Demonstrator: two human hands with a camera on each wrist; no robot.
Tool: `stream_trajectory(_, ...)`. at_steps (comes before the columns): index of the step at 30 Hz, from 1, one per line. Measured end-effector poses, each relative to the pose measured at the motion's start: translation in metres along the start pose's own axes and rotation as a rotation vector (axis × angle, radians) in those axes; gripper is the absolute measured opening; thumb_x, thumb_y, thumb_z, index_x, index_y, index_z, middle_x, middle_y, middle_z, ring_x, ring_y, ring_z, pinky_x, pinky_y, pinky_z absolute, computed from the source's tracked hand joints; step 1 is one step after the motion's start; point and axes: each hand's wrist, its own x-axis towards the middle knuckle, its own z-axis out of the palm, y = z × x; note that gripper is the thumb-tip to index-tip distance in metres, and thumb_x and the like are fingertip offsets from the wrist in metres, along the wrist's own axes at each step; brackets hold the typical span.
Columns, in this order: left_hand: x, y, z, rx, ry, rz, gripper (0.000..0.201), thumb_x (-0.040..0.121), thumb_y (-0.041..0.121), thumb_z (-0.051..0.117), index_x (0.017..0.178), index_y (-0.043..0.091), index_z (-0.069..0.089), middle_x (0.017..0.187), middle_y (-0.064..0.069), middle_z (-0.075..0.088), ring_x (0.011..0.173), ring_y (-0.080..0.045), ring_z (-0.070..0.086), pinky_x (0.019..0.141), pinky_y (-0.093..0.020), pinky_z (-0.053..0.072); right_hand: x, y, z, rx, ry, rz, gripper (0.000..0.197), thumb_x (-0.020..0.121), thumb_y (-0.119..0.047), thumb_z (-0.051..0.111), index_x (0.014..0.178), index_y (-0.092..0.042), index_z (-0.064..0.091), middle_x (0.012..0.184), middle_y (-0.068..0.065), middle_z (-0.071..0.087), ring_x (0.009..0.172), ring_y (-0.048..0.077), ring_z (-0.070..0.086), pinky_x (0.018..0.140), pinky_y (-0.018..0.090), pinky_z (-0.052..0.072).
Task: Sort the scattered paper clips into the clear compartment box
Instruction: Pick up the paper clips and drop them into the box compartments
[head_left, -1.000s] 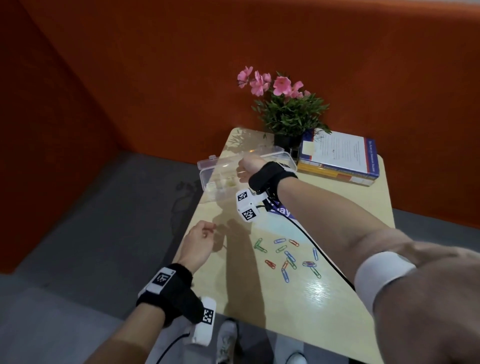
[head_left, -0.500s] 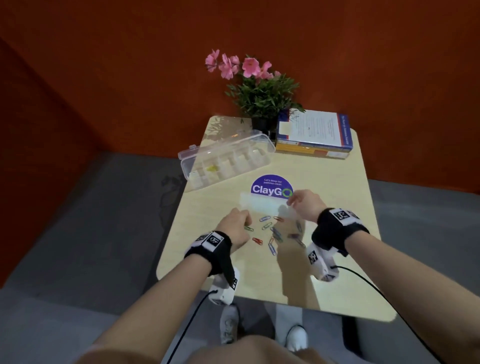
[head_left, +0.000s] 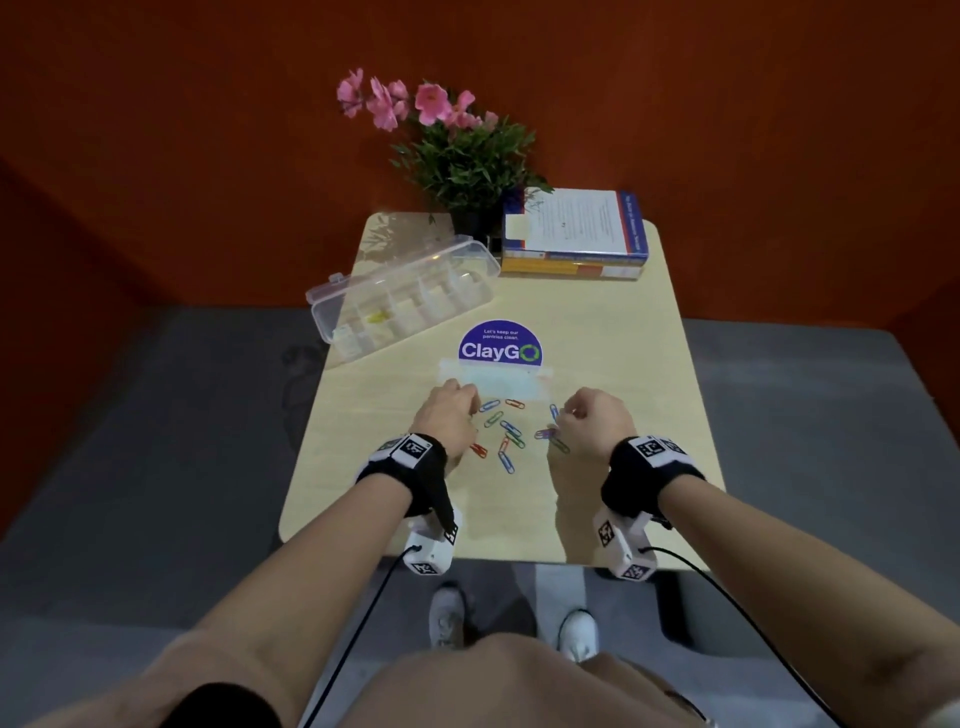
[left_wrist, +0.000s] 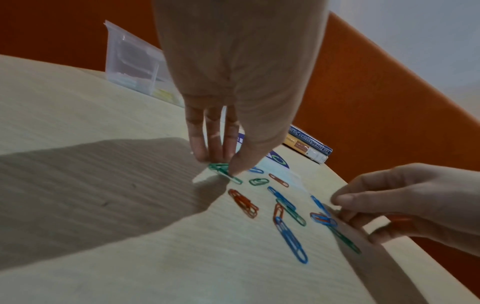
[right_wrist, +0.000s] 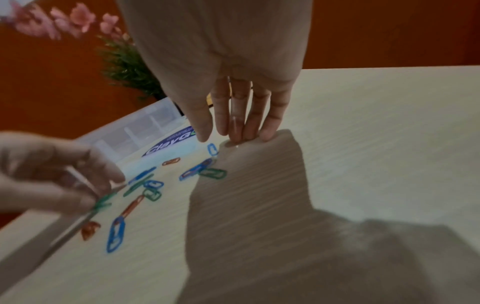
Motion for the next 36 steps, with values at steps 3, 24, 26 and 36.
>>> stream_trajectory(3,0.004,0.005,0.0,0.015,0.043,0.024,0.024,0.089,0.021,0.053,0.112,0.016,0.059,0.118,-0.008,0.055,0.114,-0.027,0.05,0.097,-0.039,0.045,0.006,-0.009,0.004,-0.048,-0.042,-0.05,0.026,0.079,-0.024,0.064,0.1,-0.009,0.066,0.111,0.014,0.062,0.104,0.031,0.058,0.083,0.029,0.044)
stream_trajectory(24,0.025,0.029,-0.004,0.051,-0.007,0.02,0.014,0.089,0.008,0.055,0.102,0.011,0.059,0.114,-0.01,0.059,0.104,-0.03,0.058,0.082,-0.035,0.046,0.013,-0.002,-0.012,0.46,-0.08,0.098,0.023,0.085,-0.005,0.058,0.106,0.004,0.059,0.078,0.011,0.061,0.069,0.027,0.057,0.072,0.038,0.051)
stream_trajectory(26,0.024,0.027,-0.003,0.007,0.009,0.014,0.018,0.088,0.004,0.052,0.104,0.013,0.057,0.112,-0.01,0.063,0.103,-0.03,0.06,0.077,-0.035,0.044,0.009,0.0,-0.014,0.837,-0.172,0.201,0.023,0.089,0.004,0.05,0.112,0.005,0.053,0.082,0.015,0.058,0.058,0.023,0.053,0.067,0.035,0.058)
stream_trajectory(36,0.015,0.026,-0.018,-0.923,0.003,-0.286,0.017,0.086,0.005,0.047,0.071,0.009,0.054,0.064,-0.007,0.052,0.058,-0.024,0.05,0.055,-0.026,0.043,0.003,-0.003,-0.011,1.159,-0.228,0.407,0.023,0.08,-0.016,0.051,0.059,-0.01,0.047,0.052,0.002,0.043,0.04,0.014,0.038,0.04,0.022,0.03)
